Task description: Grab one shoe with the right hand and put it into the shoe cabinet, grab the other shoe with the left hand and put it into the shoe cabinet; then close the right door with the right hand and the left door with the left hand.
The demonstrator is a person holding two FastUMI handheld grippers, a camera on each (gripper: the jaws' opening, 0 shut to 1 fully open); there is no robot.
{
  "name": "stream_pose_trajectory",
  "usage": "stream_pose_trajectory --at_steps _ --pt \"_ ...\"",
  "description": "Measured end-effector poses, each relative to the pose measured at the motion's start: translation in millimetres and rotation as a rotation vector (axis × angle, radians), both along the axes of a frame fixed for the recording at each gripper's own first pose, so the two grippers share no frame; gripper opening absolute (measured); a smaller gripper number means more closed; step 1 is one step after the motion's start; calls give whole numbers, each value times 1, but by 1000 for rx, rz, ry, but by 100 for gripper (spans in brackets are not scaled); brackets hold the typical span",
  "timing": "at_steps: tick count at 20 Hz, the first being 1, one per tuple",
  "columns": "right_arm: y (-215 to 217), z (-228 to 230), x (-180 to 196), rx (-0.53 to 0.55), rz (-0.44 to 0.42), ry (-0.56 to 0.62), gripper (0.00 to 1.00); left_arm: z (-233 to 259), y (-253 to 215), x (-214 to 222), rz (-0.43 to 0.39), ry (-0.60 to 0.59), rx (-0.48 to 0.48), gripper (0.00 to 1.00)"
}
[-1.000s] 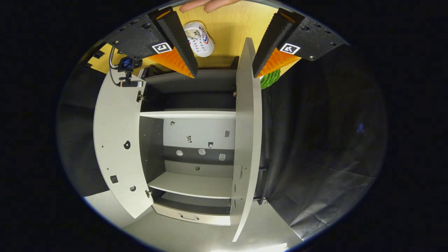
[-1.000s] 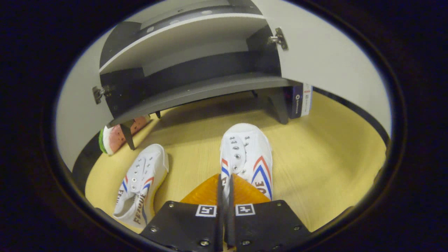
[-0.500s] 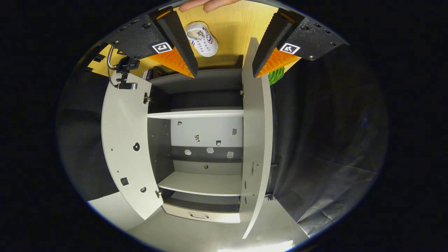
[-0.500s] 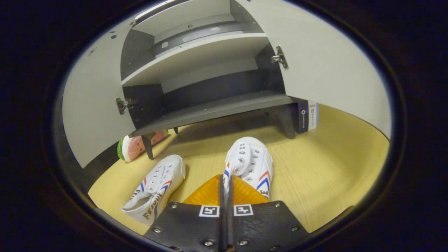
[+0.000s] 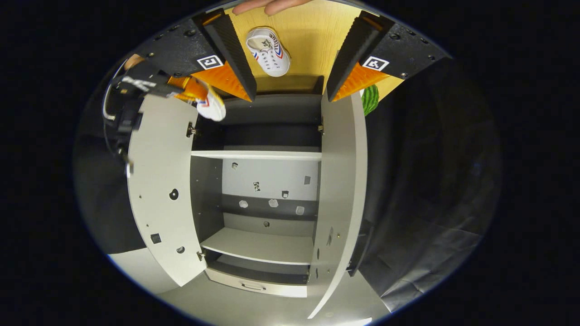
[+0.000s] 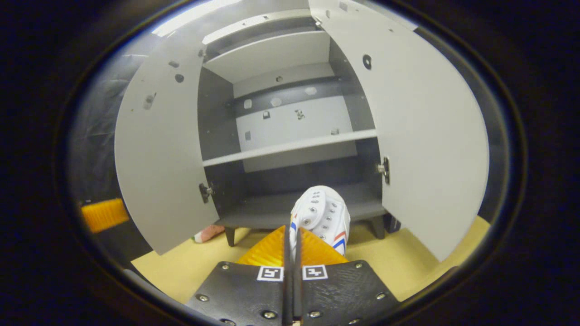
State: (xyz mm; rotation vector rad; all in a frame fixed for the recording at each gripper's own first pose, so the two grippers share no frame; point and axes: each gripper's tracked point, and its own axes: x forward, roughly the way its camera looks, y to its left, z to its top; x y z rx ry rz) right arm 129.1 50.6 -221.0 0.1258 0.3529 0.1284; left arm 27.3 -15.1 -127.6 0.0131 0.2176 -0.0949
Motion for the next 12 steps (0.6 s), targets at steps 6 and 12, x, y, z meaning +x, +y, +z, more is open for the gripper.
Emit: stream_pose_trajectory --at_steps 6,12 --pt "0 144 55 -42 22 -116 1 -10 -8 9 -40 14 17 95" --pt "11 220 144 -130 12 -117 1 -5 -19 31 -78 -19 21 95"
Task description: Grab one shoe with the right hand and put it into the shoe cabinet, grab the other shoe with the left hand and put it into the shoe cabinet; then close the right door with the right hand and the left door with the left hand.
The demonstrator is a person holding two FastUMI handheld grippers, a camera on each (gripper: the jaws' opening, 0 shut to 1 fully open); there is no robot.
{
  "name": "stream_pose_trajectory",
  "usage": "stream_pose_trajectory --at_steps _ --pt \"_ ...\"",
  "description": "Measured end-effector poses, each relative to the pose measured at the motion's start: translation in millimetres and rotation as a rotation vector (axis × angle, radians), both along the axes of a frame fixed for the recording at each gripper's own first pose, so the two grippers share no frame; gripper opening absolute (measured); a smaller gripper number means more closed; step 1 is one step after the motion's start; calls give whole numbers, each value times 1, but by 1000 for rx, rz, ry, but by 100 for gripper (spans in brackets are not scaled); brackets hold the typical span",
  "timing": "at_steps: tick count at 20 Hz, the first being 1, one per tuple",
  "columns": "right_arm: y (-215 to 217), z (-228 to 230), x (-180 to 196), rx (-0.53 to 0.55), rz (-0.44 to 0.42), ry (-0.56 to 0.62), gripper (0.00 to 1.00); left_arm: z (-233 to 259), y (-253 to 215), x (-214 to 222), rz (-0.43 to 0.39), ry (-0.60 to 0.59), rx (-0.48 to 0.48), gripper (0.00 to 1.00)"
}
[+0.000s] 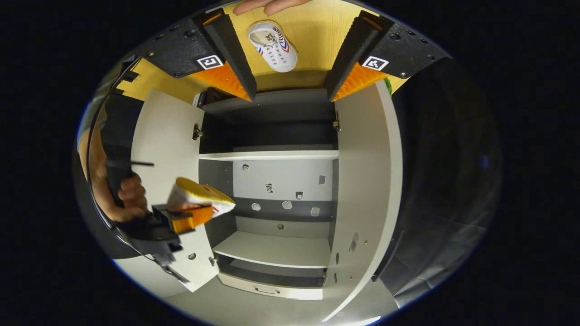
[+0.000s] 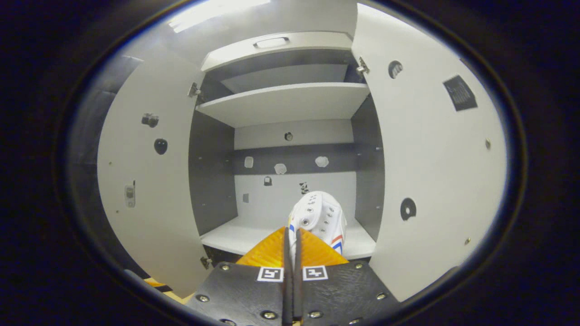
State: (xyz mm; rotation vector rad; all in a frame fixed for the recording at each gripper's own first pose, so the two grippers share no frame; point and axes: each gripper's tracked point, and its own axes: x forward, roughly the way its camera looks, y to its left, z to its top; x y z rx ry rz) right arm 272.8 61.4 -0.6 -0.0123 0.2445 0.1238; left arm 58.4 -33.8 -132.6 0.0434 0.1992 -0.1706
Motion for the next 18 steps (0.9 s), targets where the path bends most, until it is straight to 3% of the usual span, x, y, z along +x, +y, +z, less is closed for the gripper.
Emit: stream_pose_trajectory --at_steps 5,8,11,15,18 --pt "16 12 77 -48 4 32 1 -2 -5 16 -15 -1 -31 95" --pt "7 -13 119 -165 -20 59 1 -16 -5 25 -20 27 -30 95" --pt "-4 -3 158 -222 -52 -40 1 -30 -3 35 -8 60 -39 95" --pt "-1 -68 169 -242 -30 77 1 -53 1 48 12 106 -34 96" --pt "-20 -108 177 -320 -37 106 1 -59 0 54 11 112 -31 96"
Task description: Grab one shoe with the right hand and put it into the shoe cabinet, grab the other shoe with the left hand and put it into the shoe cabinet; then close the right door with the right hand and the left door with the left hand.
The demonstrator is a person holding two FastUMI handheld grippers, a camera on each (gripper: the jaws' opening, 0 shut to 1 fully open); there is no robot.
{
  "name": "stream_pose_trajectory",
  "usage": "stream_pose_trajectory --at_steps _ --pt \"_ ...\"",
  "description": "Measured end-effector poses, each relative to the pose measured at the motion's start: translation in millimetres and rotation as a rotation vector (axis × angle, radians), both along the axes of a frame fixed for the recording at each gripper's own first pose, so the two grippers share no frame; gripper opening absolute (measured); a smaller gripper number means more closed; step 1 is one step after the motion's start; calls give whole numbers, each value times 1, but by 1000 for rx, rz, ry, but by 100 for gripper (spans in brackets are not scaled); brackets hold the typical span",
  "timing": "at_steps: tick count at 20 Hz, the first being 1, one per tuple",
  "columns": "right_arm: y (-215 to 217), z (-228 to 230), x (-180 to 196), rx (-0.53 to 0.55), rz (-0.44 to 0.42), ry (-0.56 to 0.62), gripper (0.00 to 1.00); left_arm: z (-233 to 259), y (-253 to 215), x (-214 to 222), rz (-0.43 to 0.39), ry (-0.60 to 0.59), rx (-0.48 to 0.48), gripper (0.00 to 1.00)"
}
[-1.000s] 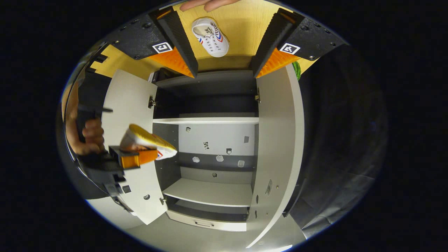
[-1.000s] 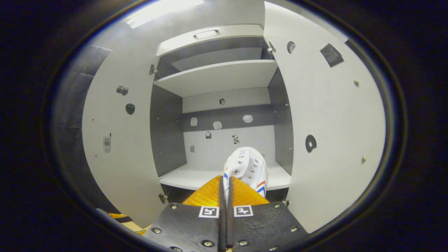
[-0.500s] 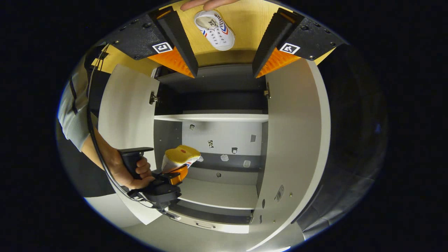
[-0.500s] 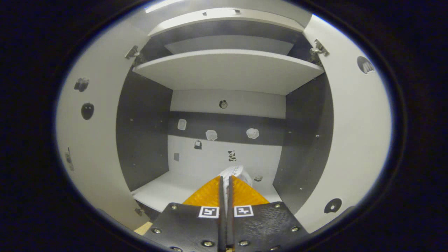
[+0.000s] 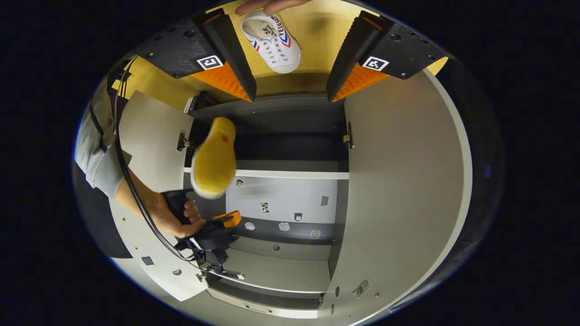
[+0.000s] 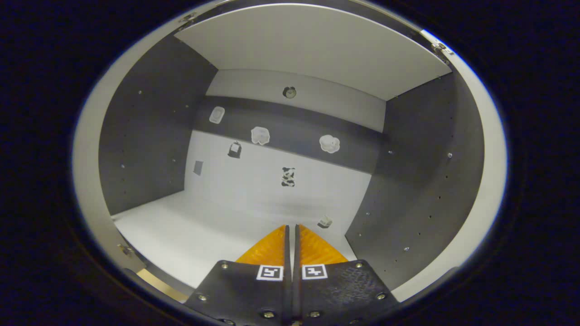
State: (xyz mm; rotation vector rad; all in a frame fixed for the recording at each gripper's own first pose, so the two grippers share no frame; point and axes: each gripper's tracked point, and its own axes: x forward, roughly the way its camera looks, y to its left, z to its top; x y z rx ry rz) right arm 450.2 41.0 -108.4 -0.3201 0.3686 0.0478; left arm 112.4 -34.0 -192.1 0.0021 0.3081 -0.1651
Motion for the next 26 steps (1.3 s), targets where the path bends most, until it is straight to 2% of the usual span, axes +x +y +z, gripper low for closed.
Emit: stream_pose_trajectory --at_steps 3,9,10,11,12,14,15,16,19,22,24,25,26 --pt "-5 -9 -2 66 -15 2 1 0 2 4 10 -6 9 96" --pt "-2 -16 -38 71 15 0 1 -9 5 7 30 11 5 96" --pt "0 -19 -48 66 26 -1 4 -8 5 6 31 9 8 96" --pt "5 -22 -58 73 42 -2 1 -8 8 6 39 8 12 96" --pt "11 -29 -67 79 71 14 2 -8 10 7 43 5 11 96" --pt "16 -42 -86 50 102 43 10 -9 9 6 45 7 9 96" --pt "18 -49 -95 37 114 55 10 -10 9 5 43 11 11 96" --pt "20 -56 -104 33 130 69 23 -11 8 4 44 12 9 96" --pt "14 -78 -129 50 119 112 40 -14 4 1 35 17 6 96" --pt "4 -99 -155 56 107 131 78 -16 5 -1 33 13 15 96" --pt "-3 -121 -176 48 93 167 82 -15 7 -2 36 9 12 96" --pt "-5 -134 -187 49 87 194 82 -15 7 -3 37 9 10 100" --pt "-7 -147 -197 52 79 227 82 -16 7 -4 37 8 11 96"
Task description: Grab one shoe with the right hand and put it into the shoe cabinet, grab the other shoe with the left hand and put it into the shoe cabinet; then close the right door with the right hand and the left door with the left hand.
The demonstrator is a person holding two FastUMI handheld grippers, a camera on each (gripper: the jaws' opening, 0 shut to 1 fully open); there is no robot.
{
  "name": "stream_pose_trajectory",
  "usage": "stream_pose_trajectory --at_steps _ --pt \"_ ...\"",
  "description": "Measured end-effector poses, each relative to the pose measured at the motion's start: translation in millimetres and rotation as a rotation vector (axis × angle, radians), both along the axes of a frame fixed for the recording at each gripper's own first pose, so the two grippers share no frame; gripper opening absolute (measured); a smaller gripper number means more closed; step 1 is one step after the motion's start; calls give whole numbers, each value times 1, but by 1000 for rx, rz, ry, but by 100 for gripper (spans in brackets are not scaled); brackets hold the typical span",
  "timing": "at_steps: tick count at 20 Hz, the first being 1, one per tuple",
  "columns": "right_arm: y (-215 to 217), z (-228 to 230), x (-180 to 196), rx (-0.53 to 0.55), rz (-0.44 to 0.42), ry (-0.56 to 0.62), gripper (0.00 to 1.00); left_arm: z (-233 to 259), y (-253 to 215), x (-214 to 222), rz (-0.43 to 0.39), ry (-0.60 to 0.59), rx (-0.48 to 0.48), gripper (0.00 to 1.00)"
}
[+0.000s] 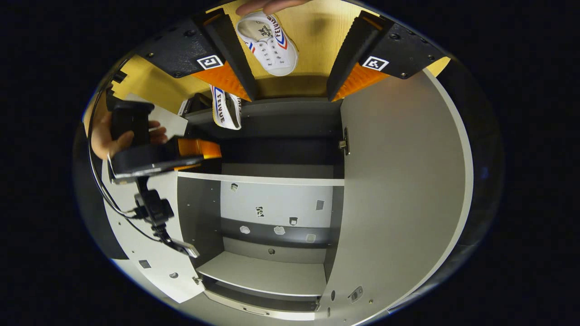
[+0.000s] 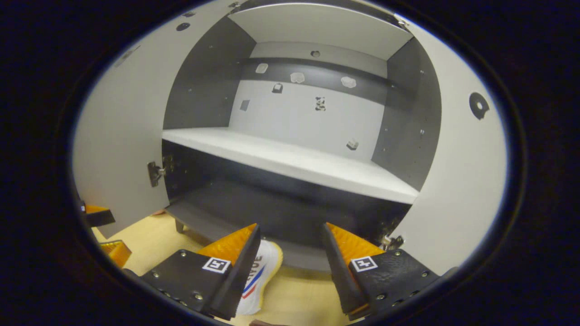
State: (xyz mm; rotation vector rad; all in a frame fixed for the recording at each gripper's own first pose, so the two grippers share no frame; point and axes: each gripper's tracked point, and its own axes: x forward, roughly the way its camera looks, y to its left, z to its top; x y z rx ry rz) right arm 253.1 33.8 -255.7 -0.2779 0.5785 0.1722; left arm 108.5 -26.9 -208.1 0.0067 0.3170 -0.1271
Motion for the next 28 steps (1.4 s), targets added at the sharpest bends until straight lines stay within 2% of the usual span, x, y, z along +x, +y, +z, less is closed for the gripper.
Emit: stream_pose_trajectory --at_steps 3,6,8,11,12,16,19,20,21,23,24,25,27,28 --pt "-7 -32 -24 -30 25 76 81 -1 2 -3 0 3 -2 96" --pt "-10 -60 -46 -49 86 147 81 -1 6 -6 0 1 -6 96" --pt "3 -66 -59 -41 146 152 82 -2 8 -7 1 0 -10 96" --pt "30 -74 -79 -23 220 140 71 -3 10 -8 3 4 -6 93" --pt "38 -80 -86 -32 255 151 71 -3 10 -9 0 4 -3 93" --pt "22 -99 -79 -250 368 192 71 -4 10 -12 -10 5 0 92" --pt "17 -109 -75 -330 451 259 71 -6 10 -12 -7 11 -6 92" --pt "22 -111 -74 -314 441 268 75 -8 10 -12 -6 16 -6 92" --pt "27 -114 -74 -287 413 285 72 -7 10 -12 -6 16 -8 92" --pt "32 -119 -72 -204 314 290 75 -6 9 -11 -10 12 -10 92" --pt "36 -119 -65 -147 232 273 73 -6 9 -12 -11 11 -7 92" --pt "38 -128 -64 -96 129 258 63 -6 10 -11 -12 10 -2 92" --pt "43 -124 -53 -20 -12 175 61 -5 9 -11 -15 6 -3 92" --pt "35 -124 -48 -30 -81 118 61 -5 9 -11 -17 4 -4 92"
